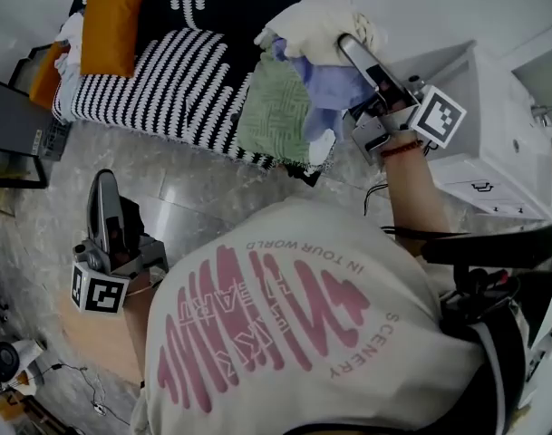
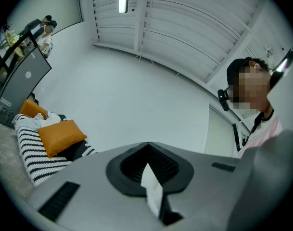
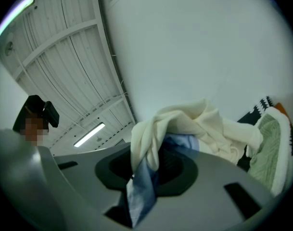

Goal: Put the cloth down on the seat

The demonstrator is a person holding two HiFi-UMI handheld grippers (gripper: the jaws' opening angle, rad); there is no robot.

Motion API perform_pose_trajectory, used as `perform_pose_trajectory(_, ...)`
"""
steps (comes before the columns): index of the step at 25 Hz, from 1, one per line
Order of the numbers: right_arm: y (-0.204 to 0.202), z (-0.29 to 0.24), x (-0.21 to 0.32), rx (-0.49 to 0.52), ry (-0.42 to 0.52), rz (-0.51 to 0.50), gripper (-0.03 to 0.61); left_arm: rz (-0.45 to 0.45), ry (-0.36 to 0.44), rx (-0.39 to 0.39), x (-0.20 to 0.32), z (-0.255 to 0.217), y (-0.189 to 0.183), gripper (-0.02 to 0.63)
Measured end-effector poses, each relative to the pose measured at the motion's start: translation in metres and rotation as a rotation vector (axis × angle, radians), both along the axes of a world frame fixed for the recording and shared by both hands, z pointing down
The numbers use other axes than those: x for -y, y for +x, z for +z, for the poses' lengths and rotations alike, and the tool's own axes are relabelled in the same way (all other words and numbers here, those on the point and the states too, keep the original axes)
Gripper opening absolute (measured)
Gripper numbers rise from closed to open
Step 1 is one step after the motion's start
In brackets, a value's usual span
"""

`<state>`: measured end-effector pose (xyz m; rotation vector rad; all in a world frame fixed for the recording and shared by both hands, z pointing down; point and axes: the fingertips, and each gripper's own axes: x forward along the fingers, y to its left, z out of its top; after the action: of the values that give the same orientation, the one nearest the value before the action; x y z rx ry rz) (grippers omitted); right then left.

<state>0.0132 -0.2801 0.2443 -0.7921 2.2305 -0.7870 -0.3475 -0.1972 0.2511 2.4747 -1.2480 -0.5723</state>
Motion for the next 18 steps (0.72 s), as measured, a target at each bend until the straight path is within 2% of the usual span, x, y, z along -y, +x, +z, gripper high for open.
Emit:
perform_pose_trajectory(6,-0.036,-0.005,0.041,-0.008,-0.006,-0.105,0.097,-0.174,-0.019,-0.048,-0.014,0.008,-0.042,0.011)
perform_pose_trajectory(11,-0.069,-0.014,0.094,-0.004,-0.016,-0.219,0.097,-0.314,-0.012,-0.056,-0.021,-0.001,-0.063,0.011)
perform_pose_trajectory(18,-0.09,0.006,0.119,-0.008,-0.037,-0.39,0.097,-0.471,-0.013,-0.061,-0.048,0.006,-0.047,0.011)
